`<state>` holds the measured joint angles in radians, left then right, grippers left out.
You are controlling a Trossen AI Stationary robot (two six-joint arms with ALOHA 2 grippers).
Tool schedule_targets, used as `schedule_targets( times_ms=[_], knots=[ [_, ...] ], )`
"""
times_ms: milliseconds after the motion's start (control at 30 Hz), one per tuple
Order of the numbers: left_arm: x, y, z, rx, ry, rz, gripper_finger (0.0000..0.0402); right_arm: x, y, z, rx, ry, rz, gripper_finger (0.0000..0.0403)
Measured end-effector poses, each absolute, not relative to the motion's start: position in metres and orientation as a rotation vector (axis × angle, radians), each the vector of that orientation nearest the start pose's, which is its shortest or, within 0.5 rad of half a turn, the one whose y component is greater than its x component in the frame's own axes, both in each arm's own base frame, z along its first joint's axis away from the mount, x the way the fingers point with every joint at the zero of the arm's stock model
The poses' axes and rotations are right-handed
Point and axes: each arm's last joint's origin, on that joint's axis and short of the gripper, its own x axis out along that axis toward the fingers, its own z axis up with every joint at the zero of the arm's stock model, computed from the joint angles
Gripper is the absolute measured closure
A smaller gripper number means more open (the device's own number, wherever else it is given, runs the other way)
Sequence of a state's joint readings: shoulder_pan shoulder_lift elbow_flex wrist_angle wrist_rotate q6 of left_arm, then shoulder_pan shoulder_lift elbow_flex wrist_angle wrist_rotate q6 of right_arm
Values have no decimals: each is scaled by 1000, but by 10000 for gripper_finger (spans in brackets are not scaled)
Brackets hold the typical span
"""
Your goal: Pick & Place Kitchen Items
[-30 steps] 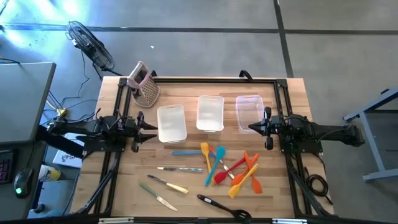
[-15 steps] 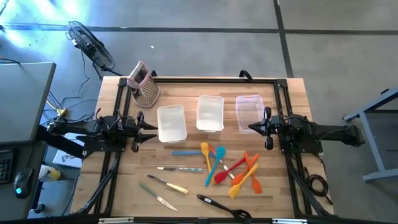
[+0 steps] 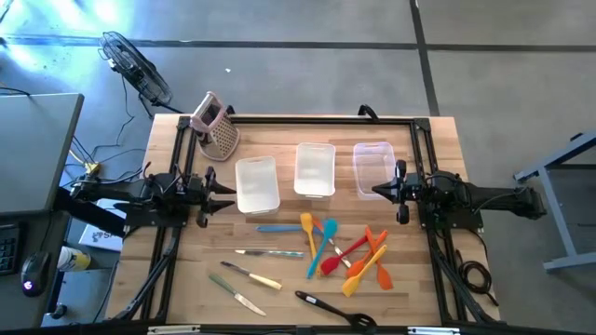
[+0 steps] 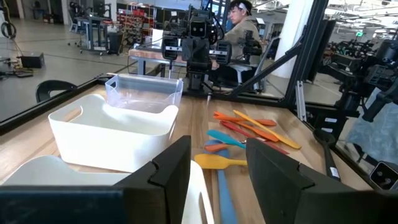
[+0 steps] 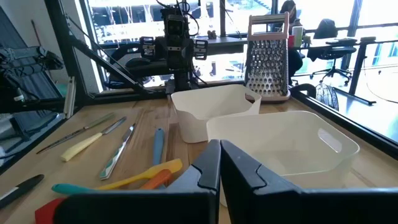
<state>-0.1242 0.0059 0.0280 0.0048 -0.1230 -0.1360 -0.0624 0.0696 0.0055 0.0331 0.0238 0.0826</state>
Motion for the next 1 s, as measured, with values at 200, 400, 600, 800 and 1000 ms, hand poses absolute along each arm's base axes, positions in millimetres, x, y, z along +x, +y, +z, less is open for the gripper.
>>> schedule_targets(
  times_ms=[200,400,600,800,1000],
  knots=[
    [96,-8,173,-139,-27,-1,249,101,-7,163,83,27,-87,400],
    [96,-8,174,-140,-35,-1,249,101,-7,163,83,27,-87,400],
    [95,-8,179,-156,-71,-8,249,101,-7,163,83,27,-88,400],
    [95,-8,181,-198,-82,-10,249,101,-7,163,83,27,-87,400],
    [95,-8,182,-271,-89,-22,249,101,-8,170,88,-42,-114,400]
  ],
)
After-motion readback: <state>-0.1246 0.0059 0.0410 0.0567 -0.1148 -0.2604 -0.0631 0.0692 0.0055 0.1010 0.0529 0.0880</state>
